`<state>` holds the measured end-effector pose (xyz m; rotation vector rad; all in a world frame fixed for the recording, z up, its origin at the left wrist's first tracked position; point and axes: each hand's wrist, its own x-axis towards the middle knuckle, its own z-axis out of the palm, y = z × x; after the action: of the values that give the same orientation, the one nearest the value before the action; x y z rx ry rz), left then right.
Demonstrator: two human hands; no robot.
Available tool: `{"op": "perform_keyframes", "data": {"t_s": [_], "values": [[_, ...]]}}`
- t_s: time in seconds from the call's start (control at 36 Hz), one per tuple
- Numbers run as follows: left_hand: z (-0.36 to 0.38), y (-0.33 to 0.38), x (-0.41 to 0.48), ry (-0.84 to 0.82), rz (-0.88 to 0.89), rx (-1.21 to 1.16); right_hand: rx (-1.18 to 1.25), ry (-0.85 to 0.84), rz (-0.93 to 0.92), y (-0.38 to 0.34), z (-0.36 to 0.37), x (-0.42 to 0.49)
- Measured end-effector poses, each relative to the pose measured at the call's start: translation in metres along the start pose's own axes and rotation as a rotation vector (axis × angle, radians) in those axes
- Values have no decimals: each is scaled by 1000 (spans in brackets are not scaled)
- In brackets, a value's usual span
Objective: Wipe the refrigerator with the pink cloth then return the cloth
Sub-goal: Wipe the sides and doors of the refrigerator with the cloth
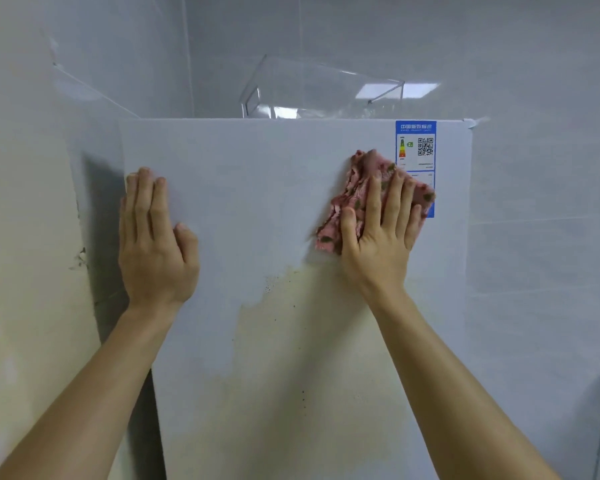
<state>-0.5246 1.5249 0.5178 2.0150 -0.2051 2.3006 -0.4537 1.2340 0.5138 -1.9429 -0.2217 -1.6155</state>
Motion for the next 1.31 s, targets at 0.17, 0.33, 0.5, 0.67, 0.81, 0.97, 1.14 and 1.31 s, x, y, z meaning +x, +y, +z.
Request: {"op": "perform_keyframes", "data": {"t_s": [0.17,0.33,0.5,0.67,0.81,0.97,1.14,1.31], "values": [[-3,-2,1,-45,1,-28,-5,21,-162,-62,22,-44],[-14,-10,0,-120,14,-6,37,24,-304,-123,39,-57],[-18,-11,-8,-144,-30,-136,74,-66,-398,-138,42,-95],[-27,-13,-7,-169,-55,-278,103,-106,-410,-142,47,-118],[-32,-15,-7,-212,-53,-316,116,-110,-393,-161,47,-104],[-35,-17,-7,-254,-83,-362,46,-146,-391,-191,52,-89],[-43,-22,-11,-296,-40,-366,29,-202,-444,-187,53,-126],[-51,-24,-30,-357,-59,-325,19,-231,-489,-174,53,-175]]}}
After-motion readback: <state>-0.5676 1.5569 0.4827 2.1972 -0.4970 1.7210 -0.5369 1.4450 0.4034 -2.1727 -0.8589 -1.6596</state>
